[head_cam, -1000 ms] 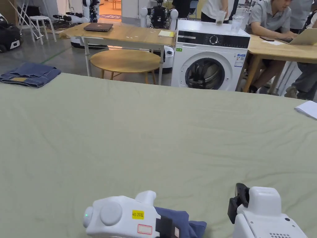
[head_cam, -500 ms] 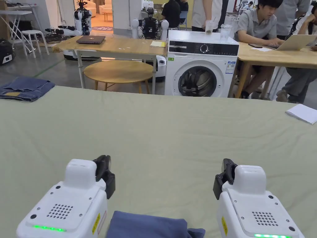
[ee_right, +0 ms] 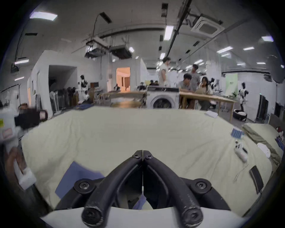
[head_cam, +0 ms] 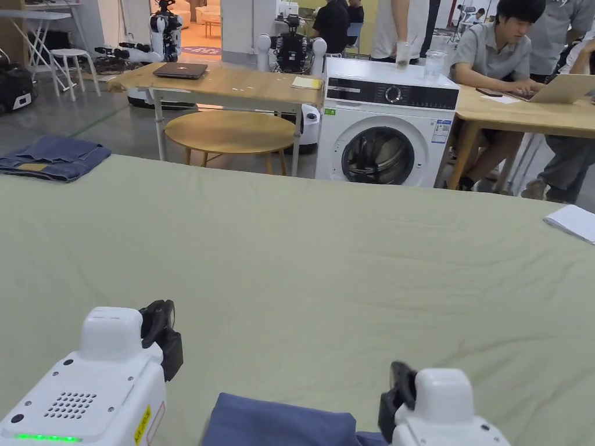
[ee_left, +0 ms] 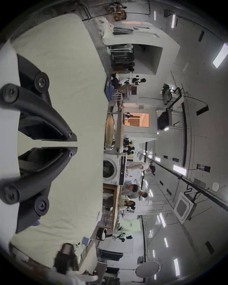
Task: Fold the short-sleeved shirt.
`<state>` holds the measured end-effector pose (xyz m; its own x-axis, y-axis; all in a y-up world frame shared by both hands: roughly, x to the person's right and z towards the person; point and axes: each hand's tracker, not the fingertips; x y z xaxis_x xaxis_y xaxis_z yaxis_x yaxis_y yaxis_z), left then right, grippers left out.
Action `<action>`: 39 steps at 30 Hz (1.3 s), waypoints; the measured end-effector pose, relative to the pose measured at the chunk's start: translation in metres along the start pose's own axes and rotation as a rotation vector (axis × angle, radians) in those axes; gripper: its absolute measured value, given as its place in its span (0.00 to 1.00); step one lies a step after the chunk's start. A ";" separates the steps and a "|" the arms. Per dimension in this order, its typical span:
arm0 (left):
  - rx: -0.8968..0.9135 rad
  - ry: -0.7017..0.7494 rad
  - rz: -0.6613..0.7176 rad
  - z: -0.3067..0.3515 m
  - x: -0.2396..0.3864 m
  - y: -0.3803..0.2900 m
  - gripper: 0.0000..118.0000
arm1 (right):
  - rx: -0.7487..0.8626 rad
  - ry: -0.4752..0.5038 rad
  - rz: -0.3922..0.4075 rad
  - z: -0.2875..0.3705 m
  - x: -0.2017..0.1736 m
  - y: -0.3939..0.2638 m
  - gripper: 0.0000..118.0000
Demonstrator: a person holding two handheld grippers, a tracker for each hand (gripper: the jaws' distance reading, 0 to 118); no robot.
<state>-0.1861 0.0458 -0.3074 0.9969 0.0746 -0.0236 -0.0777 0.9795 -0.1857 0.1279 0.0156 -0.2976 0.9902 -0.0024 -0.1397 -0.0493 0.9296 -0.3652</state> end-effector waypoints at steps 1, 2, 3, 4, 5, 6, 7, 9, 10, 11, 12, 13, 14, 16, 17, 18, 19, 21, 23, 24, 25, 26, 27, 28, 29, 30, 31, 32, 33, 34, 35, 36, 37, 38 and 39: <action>-0.015 -0.003 0.011 0.001 -0.003 -0.003 0.01 | -0.029 0.017 0.023 -0.002 -0.006 -0.008 0.00; -0.027 -0.010 0.018 0.001 -0.006 -0.006 0.01 | -0.059 0.036 0.042 -0.005 -0.012 -0.015 0.00; -0.050 -0.016 0.027 0.001 -0.010 -0.008 0.01 | -0.091 0.061 0.049 -0.009 -0.017 -0.021 0.00; -0.082 -0.022 0.039 0.000 -0.014 -0.011 0.01 | -0.124 0.084 0.052 -0.013 -0.022 -0.026 0.00; -0.117 -0.021 0.045 -0.001 -0.017 -0.016 0.01 | -0.153 0.100 0.056 -0.017 -0.025 -0.029 0.00; -0.112 -0.020 0.041 -0.001 -0.020 -0.019 0.01 | -0.177 0.112 0.057 -0.022 -0.029 -0.034 0.00; -0.133 -0.017 0.045 -0.001 -0.023 -0.022 0.01 | -0.215 0.117 0.069 -0.029 -0.032 -0.038 0.00; -0.182 -0.022 0.063 0.000 -0.029 -0.028 0.01 | -0.276 0.113 0.072 -0.041 -0.034 -0.048 0.00; -0.218 -0.035 0.084 -0.002 -0.033 -0.031 0.01 | -0.325 0.116 0.056 -0.047 -0.033 -0.053 0.00; -0.249 -0.057 0.102 -0.003 -0.037 -0.033 0.01 | -0.358 0.117 0.039 -0.052 -0.031 -0.057 0.00; -0.281 -0.075 0.126 -0.005 -0.041 -0.036 0.01 | -0.396 0.108 0.029 -0.057 -0.029 -0.063 0.00; -0.315 -0.093 0.151 -0.006 -0.045 -0.039 0.01 | -0.422 0.098 0.019 -0.060 -0.027 -0.068 0.00; -0.359 -0.122 0.169 -0.009 -0.049 -0.041 0.01 | -0.415 0.102 0.012 -0.060 -0.025 -0.071 0.00; -0.435 -0.178 0.222 -0.016 -0.059 -0.046 0.05 | -0.396 0.098 0.011 -0.056 -0.022 -0.071 0.00; -0.471 -0.197 0.238 -0.019 -0.062 -0.048 0.13 | -0.399 0.096 0.013 -0.057 -0.023 -0.070 0.00; -0.498 -0.237 0.264 -0.023 -0.067 -0.049 0.13 | -0.405 0.094 0.017 -0.057 -0.022 -0.069 0.00; -0.519 -0.274 0.297 -0.026 -0.072 -0.051 0.15 | -0.407 0.093 0.016 -0.057 -0.021 -0.070 0.00; -0.595 -0.365 0.397 -0.035 -0.080 -0.056 0.29 | -0.417 0.092 -0.002 -0.058 -0.018 -0.069 0.00; -0.663 -0.466 0.493 -0.046 -0.088 -0.063 0.44 | -0.417 0.095 -0.009 -0.058 -0.017 -0.069 0.00; -0.684 -0.524 0.540 -0.052 -0.092 -0.068 0.48 | -0.418 0.095 -0.009 -0.058 -0.017 -0.069 0.00; -0.719 -0.581 0.598 -0.059 -0.094 -0.074 0.51 | -0.417 0.095 -0.006 -0.057 -0.018 -0.069 0.00; -0.761 -0.601 0.630 -0.066 -0.095 -0.079 0.54 | -0.416 0.095 0.000 -0.057 -0.018 -0.069 0.00; -0.798 -0.624 0.650 -0.074 -0.096 -0.085 0.54 | -0.415 0.095 0.005 -0.057 -0.017 -0.070 0.00; -0.840 -0.674 0.678 -0.081 -0.095 -0.091 0.54 | -0.415 0.095 0.006 -0.057 -0.017 -0.070 0.00; -0.888 -0.725 0.685 -0.088 -0.093 -0.099 0.54 | -0.415 0.096 0.005 -0.057 -0.017 -0.069 0.00; -0.912 -0.719 0.687 -0.093 -0.090 -0.104 0.54 | -0.417 0.097 0.002 -0.057 -0.017 -0.069 0.00; -0.946 -0.740 0.688 -0.099 -0.087 -0.108 0.54 | -0.418 0.098 -0.001 -0.057 -0.016 -0.069 0.00; -0.956 -0.760 0.693 -0.103 -0.084 -0.111 0.54 | -0.419 0.099 -0.005 -0.057 -0.016 -0.069 0.00; -0.960 -0.768 0.706 -0.107 -0.081 -0.116 0.54 | -0.420 0.099 -0.007 -0.057 -0.016 -0.068 0.00; -0.981 -0.789 0.737 -0.113 -0.078 -0.121 0.54 | -0.420 0.099 -0.007 -0.057 -0.017 -0.068 0.00; -1.003 -0.807 0.758 -0.118 -0.076 -0.125 0.54 | -0.420 0.098 -0.005 -0.056 -0.018 -0.067 0.00; -1.014 -0.817 0.793 -0.123 -0.072 -0.130 0.54 | -0.420 0.097 -0.006 -0.056 -0.018 -0.067 0.00; -1.023 -0.822 0.813 -0.125 -0.068 -0.135 0.54 | -0.419 0.096 -0.006 -0.055 -0.019 -0.067 0.00; -1.029 -0.833 0.817 -0.129 -0.063 -0.139 0.54 | -0.418 0.094 -0.005 -0.055 -0.019 -0.067 0.00; -1.038 -0.862 0.828 -0.132 -0.058 -0.144 0.54 | -0.417 0.093 -0.004 -0.056 -0.018 -0.068 0.00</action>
<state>-0.2338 -0.1241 -0.4089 0.3544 0.9349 0.0196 -0.1924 0.0934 -0.9769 0.1062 -0.0685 -0.3218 0.9753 -0.0566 -0.2135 -0.1135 0.7008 -0.7043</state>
